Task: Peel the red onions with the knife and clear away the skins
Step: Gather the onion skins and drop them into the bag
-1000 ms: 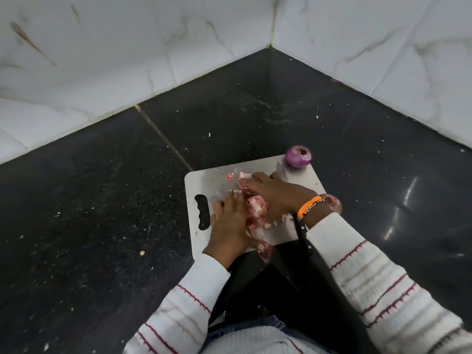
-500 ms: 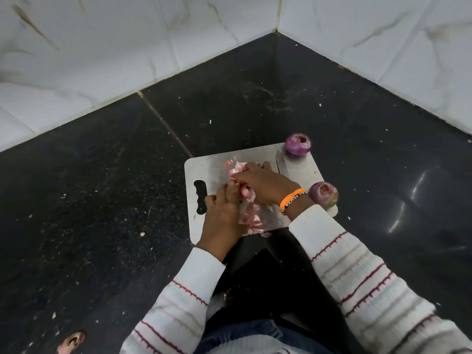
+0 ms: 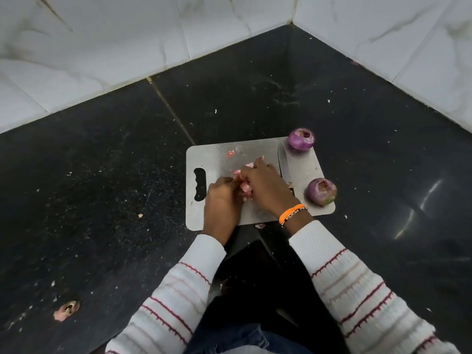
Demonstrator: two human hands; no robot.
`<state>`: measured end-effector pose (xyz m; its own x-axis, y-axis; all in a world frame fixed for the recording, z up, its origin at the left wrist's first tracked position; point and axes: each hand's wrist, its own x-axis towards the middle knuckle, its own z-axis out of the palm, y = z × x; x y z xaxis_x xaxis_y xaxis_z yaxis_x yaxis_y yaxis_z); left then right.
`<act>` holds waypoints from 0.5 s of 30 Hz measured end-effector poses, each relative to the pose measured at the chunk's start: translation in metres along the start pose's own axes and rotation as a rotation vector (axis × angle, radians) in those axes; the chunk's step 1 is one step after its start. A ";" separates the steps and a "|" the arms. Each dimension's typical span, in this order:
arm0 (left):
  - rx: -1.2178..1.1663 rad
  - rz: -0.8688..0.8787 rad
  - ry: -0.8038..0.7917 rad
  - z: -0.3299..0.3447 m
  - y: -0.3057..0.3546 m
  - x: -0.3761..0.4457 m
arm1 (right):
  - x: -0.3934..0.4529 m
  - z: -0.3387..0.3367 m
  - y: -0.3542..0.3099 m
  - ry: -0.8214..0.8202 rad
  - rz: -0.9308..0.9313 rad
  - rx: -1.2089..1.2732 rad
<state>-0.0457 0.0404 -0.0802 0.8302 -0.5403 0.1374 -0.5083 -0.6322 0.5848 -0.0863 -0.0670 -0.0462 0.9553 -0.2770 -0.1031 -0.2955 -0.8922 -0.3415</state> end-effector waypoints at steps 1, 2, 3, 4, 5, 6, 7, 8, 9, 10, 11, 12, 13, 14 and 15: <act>-0.023 -0.016 0.001 -0.002 -0.001 0.002 | 0.000 0.001 0.001 0.018 0.000 0.009; -0.051 -0.042 0.003 -0.003 -0.002 0.003 | -0.001 0.004 0.001 0.043 -0.002 0.012; -0.079 -0.070 0.008 -0.004 -0.002 0.003 | 0.000 0.007 0.001 0.071 -0.003 0.014; -0.106 -0.093 0.015 -0.004 -0.001 0.003 | 0.000 0.010 0.000 0.100 -0.003 0.018; -0.128 -0.111 0.023 -0.003 -0.001 0.002 | 0.000 0.014 0.000 0.125 0.001 0.021; -0.151 -0.125 0.035 -0.003 0.000 0.000 | 0.001 0.016 0.000 0.149 0.005 0.026; -0.178 -0.140 0.052 -0.003 0.001 -0.002 | 0.001 0.018 -0.001 0.166 0.012 0.037; -0.212 -0.160 0.070 -0.005 0.001 -0.004 | 0.001 0.019 -0.002 0.179 0.018 0.060; -0.248 -0.187 0.080 -0.007 0.002 -0.006 | 0.000 0.019 -0.003 0.184 0.024 0.093; -0.280 -0.211 0.084 -0.009 0.002 -0.008 | 0.000 0.018 -0.005 0.191 0.023 0.126; -0.306 -0.228 0.091 -0.012 0.001 -0.011 | -0.001 0.017 -0.007 0.197 0.022 0.152; -0.325 -0.236 0.102 -0.015 0.001 -0.015 | -0.001 0.017 -0.011 0.209 0.017 0.169; -0.341 -0.242 0.115 -0.020 0.000 -0.019 | -0.002 0.017 -0.016 0.222 0.012 0.181; -0.353 -0.247 0.134 -0.026 -0.001 -0.024 | -0.003 0.017 -0.023 0.232 0.003 0.194; -0.361 -0.253 0.155 -0.033 -0.004 -0.031 | -0.005 0.016 -0.032 0.231 -0.006 0.209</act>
<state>-0.0618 0.0778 -0.0604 0.9560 -0.2877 0.0566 -0.1964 -0.4847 0.8523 -0.0822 -0.0315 -0.0501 0.9243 -0.3666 0.1066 -0.2597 -0.8084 -0.5283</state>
